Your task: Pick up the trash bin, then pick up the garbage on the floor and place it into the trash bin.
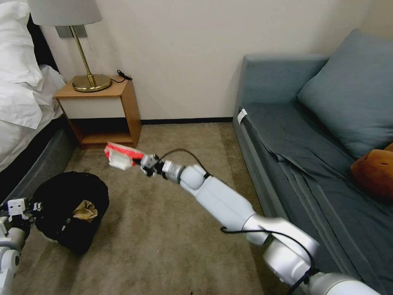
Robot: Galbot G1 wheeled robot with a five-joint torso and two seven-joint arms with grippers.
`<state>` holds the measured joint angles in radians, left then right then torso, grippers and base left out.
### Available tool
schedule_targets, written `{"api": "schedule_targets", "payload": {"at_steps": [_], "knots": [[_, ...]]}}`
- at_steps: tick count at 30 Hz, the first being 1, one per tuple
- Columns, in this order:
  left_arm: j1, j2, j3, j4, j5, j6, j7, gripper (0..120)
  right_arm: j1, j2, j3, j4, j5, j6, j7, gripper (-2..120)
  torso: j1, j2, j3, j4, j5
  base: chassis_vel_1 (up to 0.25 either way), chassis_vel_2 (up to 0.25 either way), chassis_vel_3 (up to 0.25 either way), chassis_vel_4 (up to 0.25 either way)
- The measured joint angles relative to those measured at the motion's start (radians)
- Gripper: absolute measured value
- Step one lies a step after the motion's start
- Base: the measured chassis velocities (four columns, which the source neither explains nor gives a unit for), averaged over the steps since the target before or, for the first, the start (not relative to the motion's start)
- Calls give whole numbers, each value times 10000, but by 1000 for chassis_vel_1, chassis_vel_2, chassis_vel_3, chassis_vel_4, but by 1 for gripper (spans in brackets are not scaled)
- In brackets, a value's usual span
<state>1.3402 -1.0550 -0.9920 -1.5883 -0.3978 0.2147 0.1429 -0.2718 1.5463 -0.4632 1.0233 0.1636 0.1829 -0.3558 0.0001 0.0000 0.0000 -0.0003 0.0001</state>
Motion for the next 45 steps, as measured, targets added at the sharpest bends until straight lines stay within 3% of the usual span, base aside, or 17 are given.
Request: {"api": "schedule_targets", "payload": {"at_steps": [7,12,20,30,39,41,45], "knots": [[-197,-135,345,-245,30,70,-79,4,20,-116,-1147,1822,1862,-790,596,0,0,0,0,3,-1,0,0,0,0],[-258,-231,509,-499,96,122,-119,4,92,479,-1865,2108,3031,-1283,929,0,0,0,-1,7,0,0,0,0,0],[-147,-329,501,-954,78,187,-151,4,-495,609,-2211,341,2769,-1100,1297,0,0,0,0,-3,-3,0,0,0,0],[33,-528,456,-1173,52,197,-169,4,-1125,613,-2204,36,1982,-885,1468,0,0,0,-1,4,-1,0,0,0,0],[30,-679,567,-1330,154,228,-220,4,-1371,629,-2180,546,1698,-835,1908,28,0,0,-1,3,0,0,0,0,0],[31,-708,568,-1357,154,248,-269,4,-1426,567,-2073,823,1596,-748,2062,42,0,0,-1,4,-1,0,0,0,0],[-1,-732,562,-1357,-64,309,-329,4,-1429,535,-1907,1049,1600,-721,2249,50,0,0,-1,3,-1,0,0,0,0]]}}
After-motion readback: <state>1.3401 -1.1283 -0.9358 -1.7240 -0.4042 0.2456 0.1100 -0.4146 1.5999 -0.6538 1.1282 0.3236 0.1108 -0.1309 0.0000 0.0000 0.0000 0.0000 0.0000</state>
